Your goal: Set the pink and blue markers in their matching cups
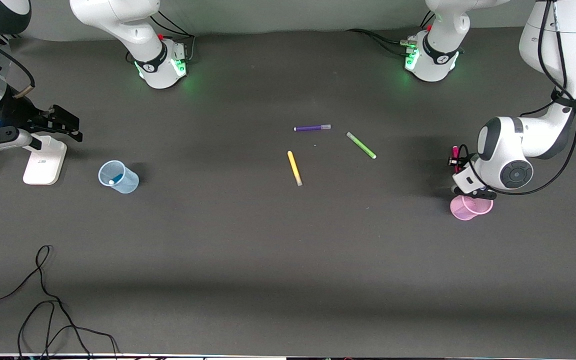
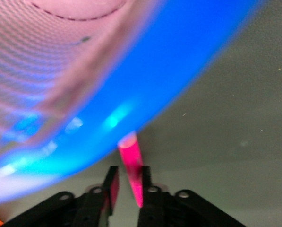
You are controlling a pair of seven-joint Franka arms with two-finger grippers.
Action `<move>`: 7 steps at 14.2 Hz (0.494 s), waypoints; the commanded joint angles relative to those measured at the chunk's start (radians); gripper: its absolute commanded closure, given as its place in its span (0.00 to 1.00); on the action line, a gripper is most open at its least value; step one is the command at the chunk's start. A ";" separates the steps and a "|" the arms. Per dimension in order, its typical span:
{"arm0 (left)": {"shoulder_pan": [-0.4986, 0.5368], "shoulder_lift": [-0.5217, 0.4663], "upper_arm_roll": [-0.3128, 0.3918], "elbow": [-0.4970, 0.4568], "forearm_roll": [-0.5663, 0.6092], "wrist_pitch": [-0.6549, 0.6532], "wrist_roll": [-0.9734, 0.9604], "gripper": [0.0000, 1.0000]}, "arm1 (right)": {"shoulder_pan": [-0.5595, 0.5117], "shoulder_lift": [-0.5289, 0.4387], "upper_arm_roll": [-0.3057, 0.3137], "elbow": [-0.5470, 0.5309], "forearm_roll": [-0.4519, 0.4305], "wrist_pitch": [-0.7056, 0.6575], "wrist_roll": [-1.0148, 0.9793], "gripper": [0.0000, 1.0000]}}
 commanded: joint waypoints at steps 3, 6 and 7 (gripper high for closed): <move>0.006 -0.005 -0.002 0.011 0.005 -0.029 0.006 0.63 | -0.002 0.008 -0.008 0.002 0.015 -0.016 -0.004 0.00; 0.006 -0.034 -0.004 0.091 0.002 -0.163 0.010 0.07 | -0.002 0.010 -0.023 0.005 0.014 -0.011 -0.004 0.00; 0.006 -0.078 -0.004 0.085 0.002 -0.166 0.018 0.01 | -0.002 0.010 -0.023 0.004 0.011 -0.013 -0.004 0.00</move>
